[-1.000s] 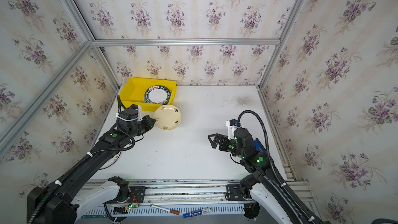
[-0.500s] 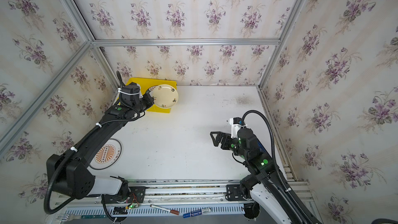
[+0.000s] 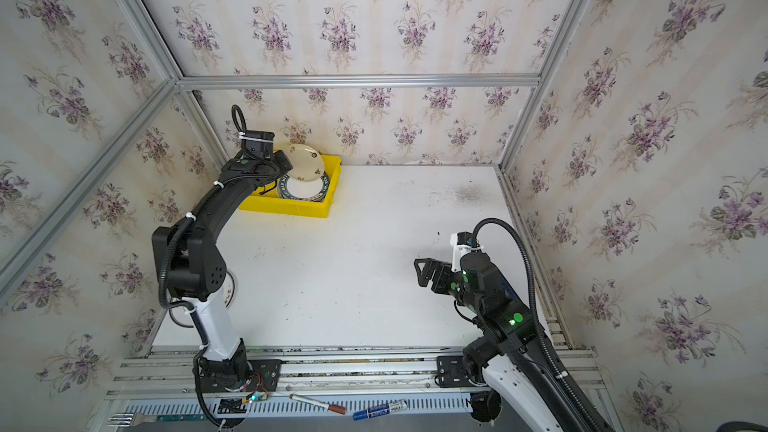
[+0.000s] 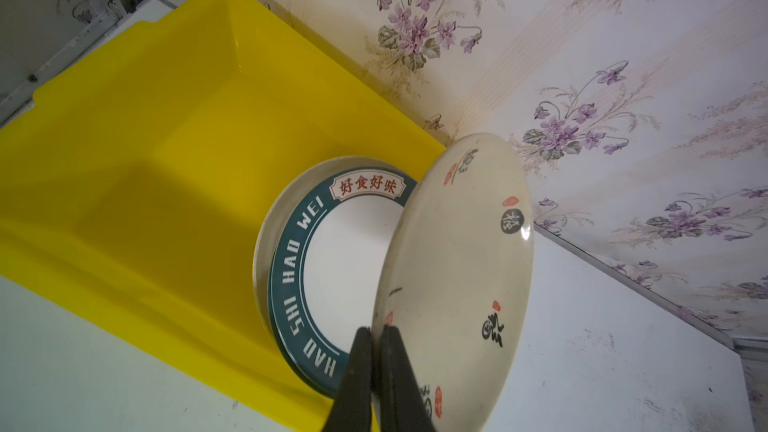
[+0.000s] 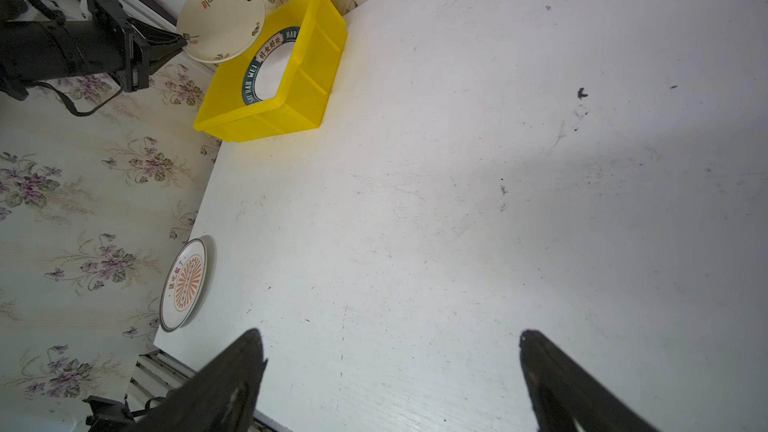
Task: Place the plates into the plastic bin on the countertop
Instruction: 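Carry the cream plate to the yellow bin with the left gripper, then lower the cream plate into the bin and open the left gripper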
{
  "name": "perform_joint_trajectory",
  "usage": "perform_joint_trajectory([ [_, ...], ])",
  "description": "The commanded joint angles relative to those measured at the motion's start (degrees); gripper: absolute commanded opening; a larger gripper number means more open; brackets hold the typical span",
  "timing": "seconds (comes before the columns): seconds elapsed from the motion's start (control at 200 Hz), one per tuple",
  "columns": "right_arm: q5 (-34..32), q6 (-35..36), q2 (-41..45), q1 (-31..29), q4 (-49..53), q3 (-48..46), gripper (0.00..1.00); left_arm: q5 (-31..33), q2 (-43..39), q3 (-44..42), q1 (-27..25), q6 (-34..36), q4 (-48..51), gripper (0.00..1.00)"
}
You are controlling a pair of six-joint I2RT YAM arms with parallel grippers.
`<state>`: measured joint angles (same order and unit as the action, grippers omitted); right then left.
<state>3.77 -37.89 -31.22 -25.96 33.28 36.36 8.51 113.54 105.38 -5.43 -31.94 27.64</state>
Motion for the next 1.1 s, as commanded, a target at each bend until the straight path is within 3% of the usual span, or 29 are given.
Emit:
perform_joint_trajectory([
  [0.0,-2.0,-0.3,-0.4,0.0,-0.6,1.0,0.98,2.7,2.4,2.7,0.4,1.9,3.6,0.0],
  [0.275,-3.4,-0.8,-0.1,0.2,0.1,0.8,0.98,2.1,5.4,2.8,0.9,3.0,4.3,0.0],
  [0.31,-3.4,-0.9,-0.1,0.2,0.2,0.7,0.98,1.8,5.4,2.7,0.9,3.1,4.3,0.04],
  [0.345,-3.4,-1.2,-0.2,0.3,0.1,0.6,0.98,1.6,5.5,2.6,0.9,3.2,4.3,0.16],
  [0.37,-3.4,-1.3,-0.2,0.3,0.1,0.6,0.98,1.5,5.4,2.6,0.9,3.4,4.3,0.31],
  [0.43,-3.2,-1.4,-0.5,0.3,0.0,0.6,0.98,1.4,5.0,2.2,0.9,4.3,4.4,0.49],
  [0.47,-3.3,-1.5,-0.6,0.3,-0.1,0.6,0.98,1.9,4.4,1.7,0.9,4.7,4.4,0.72],
  [0.49,-3.4,-1.6,-0.6,0.3,0.0,0.7,0.98,2.1,3.9,1.4,0.9,4.8,4.4,0.94],
  [0.505,-3.5,-1.6,-0.6,0.3,0.0,0.7,0.98,2.2,3.6,1.2,0.9,4.9,4.3,0.99],
  [0.82,-3.7,-1.8,1.4,0.4,1.3,0.8,0.98,4.3,-6.8,-4.9,0.9,5.0,4.2,1.0],
  [0.955,-2.9,-2.0,2.8,0.4,1.4,0.4,0.98,6.3,-15.1,-13.2,0.9,2.9,4.2,1.0],
  [1.094,-1.4,-0.9,3.1,0.5,2.8,0.8,0.98,9.0,-26.6,-27.1,0.9,-2.2,3.3,1.0],
])
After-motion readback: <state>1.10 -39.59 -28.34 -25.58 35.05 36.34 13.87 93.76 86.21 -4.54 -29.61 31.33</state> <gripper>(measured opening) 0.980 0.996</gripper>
